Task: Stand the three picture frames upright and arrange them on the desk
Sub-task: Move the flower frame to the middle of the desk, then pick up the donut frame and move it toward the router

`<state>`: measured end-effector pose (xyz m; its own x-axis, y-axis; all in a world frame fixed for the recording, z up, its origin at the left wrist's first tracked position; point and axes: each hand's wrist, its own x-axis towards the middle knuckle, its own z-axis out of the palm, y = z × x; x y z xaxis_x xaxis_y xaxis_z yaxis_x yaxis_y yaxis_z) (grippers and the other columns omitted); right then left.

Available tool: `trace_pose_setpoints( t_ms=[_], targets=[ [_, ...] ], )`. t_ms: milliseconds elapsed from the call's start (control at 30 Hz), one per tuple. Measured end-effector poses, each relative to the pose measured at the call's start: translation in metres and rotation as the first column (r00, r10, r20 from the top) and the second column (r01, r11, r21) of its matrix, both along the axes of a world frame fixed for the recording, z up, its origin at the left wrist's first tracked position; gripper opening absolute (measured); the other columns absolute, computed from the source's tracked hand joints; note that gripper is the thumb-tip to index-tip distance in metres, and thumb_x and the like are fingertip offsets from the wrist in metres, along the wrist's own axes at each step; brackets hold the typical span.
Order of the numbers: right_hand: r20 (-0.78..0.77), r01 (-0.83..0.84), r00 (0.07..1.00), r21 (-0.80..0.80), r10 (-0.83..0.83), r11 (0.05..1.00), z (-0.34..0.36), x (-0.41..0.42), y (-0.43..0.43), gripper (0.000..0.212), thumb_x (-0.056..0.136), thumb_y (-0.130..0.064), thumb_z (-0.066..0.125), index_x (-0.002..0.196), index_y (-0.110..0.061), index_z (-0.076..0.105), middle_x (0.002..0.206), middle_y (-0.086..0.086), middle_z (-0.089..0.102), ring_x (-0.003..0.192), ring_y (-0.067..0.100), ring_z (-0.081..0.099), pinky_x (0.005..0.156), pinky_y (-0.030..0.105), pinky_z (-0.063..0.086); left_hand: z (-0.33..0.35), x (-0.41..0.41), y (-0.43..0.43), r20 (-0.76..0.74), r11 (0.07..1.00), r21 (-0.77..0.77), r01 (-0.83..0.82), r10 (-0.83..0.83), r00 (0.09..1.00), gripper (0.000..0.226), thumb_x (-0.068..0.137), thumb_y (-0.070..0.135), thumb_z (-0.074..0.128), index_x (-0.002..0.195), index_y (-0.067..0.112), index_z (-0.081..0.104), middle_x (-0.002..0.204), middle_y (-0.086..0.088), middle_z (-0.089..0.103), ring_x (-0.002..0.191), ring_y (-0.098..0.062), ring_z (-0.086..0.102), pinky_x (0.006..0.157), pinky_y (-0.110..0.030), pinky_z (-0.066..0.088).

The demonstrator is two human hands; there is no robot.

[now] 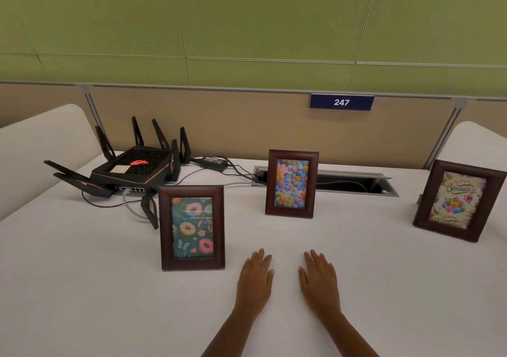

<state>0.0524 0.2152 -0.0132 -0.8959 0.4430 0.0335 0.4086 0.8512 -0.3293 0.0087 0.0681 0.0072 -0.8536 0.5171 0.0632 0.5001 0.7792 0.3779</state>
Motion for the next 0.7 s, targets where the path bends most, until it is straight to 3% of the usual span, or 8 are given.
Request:
trace_pose_setpoints(
  t_ms=[33,67,100,167,367,533,600,700],
  targets=[
    [0.001,-0.01,1.0,-0.003,0.01,1.0,0.001,0.001,-0.001,0.049,0.097,-0.03,0.025,0.143,-0.015,0.018,0.155,0.004,0.016,0.144,0.02,0.01,0.118,0.035,0.006,-0.002,0.0,-0.002,-0.027,0.999,0.044,0.005,-0.004,1.0,0.032,0.092,0.032,0.046,0.1,0.016,0.072,0.112,-0.002,0.071,0.104,-0.013,0.067,0.084,-0.025,0.054],
    [0.002,-0.023,1.0,-0.007,0.023,1.0,0.002,0.003,-0.001,0.049,0.097,-0.03,0.026,0.143,-0.015,0.018,0.155,0.004,0.016,0.144,0.02,0.01,0.118,0.035,0.007,-0.004,0.0,-0.004,-0.033,0.996,0.086,0.014,-0.011,0.999,0.033,0.091,0.028,0.05,0.117,0.012,0.063,0.129,-0.009,0.06,0.12,-0.018,0.057,0.098,-0.029,0.047],
    [0.003,-0.035,0.999,-0.014,0.035,0.999,0.002,0.004,-0.001,0.049,0.097,-0.03,0.026,0.143,-0.014,0.019,0.155,0.005,0.017,0.144,0.02,0.01,0.118,0.035,0.007,-0.007,-0.003,-0.005,-0.012,0.997,0.079,0.018,-0.017,1.0,0.04,0.094,0.026,0.044,0.131,0.011,0.049,0.144,-0.009,0.044,0.133,-0.018,0.041,0.11,-0.028,0.034],
    [0.001,-0.045,0.999,-0.029,0.045,0.999,0.004,0.006,-0.001,0.049,0.097,-0.03,0.028,0.143,-0.014,0.02,0.155,0.004,0.017,0.144,0.02,0.01,0.118,0.036,0.007,-0.008,-0.001,-0.007,0.02,0.994,0.105,-0.023,0.021,1.0,0.042,0.099,0.027,0.03,0.139,0.016,0.035,0.153,-0.002,0.028,0.141,-0.012,0.025,0.116,-0.024,0.018],
    [-0.006,-0.035,0.999,-0.139,0.035,0.99,0.012,0.003,-0.011,0.046,0.097,-0.031,0.031,0.139,-0.013,0.029,0.153,0.006,0.024,0.142,0.02,0.016,0.117,0.039,0.01,0.003,0.002,-0.031,-0.141,0.945,0.324,-0.035,0.085,0.986,0.033,0.096,0.01,0.037,0.123,0.012,0.056,0.139,-0.007,0.049,0.131,-0.017,0.042,0.111,-0.027,0.031],
    [-0.096,-0.052,0.995,-0.328,0.022,0.943,0.019,-0.011,-0.031,0.043,0.097,-0.029,0.034,0.135,-0.01,0.035,0.147,0.006,0.035,0.137,0.019,0.029,0.116,0.04,0.012,0.026,-0.013,-0.06,-0.323,0.91,0.415,-0.007,0.155,0.933,0.025,0.078,-0.01,0.06,0.098,0.002,0.069,0.107,-0.02,0.069,0.102,-0.035,0.065,0.087,-0.044,0.053],
    [-0.142,-0.068,0.99,-0.395,0.013,0.916,0.022,-0.019,-0.043,0.043,0.096,-0.027,0.036,0.134,-0.008,0.037,0.144,0.009,0.039,0.135,0.021,0.033,0.115,0.039,0.018,0.033,-0.023,-0.074,-0.362,0.908,0.417,-0.033,0.199,0.911,0.026,0.076,-0.009,0.064,0.099,0.001,0.068,0.106,-0.021,0.069,0.101,-0.036,0.065,0.085,-0.043,0.054],
    [-0.203,-0.101,0.979,-0.5,-0.003,0.86,0.031,-0.036,-0.066,0.044,0.096,-0.027,0.037,0.134,-0.006,0.037,0.143,0.013,0.04,0.133,0.024,0.036,0.112,0.036,0.025,0.04,-0.039,-0.096,-0.324,0.87,0.483,-0.099,0.283,0.903,0.03,0.083,-0.003,0.058,0.113,-0.001,0.061,0.121,-0.026,0.06,0.115,-0.041,0.055,0.091,-0.047,0.049]
  ],
)
